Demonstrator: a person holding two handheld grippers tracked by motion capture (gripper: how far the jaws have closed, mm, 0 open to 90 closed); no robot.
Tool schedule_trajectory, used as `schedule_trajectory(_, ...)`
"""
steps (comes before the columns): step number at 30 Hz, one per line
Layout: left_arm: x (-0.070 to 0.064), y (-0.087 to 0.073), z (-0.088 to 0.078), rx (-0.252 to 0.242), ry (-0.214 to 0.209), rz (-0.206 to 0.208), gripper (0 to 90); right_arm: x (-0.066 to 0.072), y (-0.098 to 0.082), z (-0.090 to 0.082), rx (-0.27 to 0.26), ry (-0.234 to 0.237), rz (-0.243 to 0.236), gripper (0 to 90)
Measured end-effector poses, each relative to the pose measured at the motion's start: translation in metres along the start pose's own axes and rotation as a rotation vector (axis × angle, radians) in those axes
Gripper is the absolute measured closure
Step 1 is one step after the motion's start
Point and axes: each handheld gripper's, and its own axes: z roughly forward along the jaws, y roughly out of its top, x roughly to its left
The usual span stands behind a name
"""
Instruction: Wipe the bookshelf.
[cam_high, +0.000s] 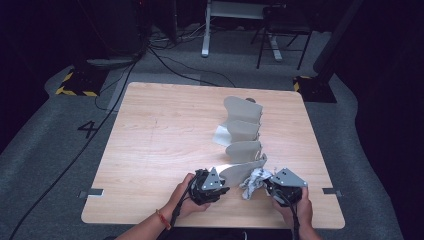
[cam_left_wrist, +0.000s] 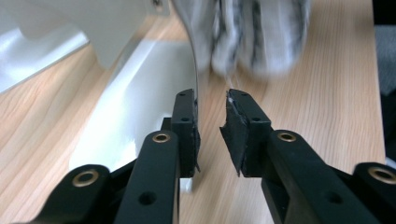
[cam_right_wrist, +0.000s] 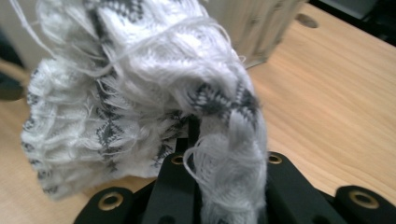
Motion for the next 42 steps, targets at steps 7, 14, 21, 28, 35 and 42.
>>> schedule_trajectory(7,0.008,-0.009,-0.004,0.053,0.016,-0.009,66.1,-0.005,0.016,-0.029,-0.098,-0.037,0.013,82.8)
schedule_trajectory(14,0.017,-0.014,0.001,0.074,0.009,0.002,64.5,0.014,0.039,-0.051,-0.195,-0.019,-0.036,82.0)
schedule_trajectory(21,0.024,-0.020,0.005,0.079,-0.021,-0.021,59.2,0.041,0.054,-0.044,-0.214,0.054,-0.116,82.1)
schedule_trajectory(28,0.027,-0.021,0.007,0.075,-0.043,-0.031,51.9,0.059,0.063,-0.024,-0.169,0.108,-0.173,81.0)
schedule_trajectory(35,0.027,-0.021,0.007,0.069,-0.051,-0.029,50.3,0.068,0.051,0.004,-0.081,0.114,-0.191,81.0)
schedule_trajectory(42,0.027,-0.021,0.007,0.072,-0.065,-0.023,48.5,0.059,0.031,0.017,0.008,0.086,-0.199,81.2)
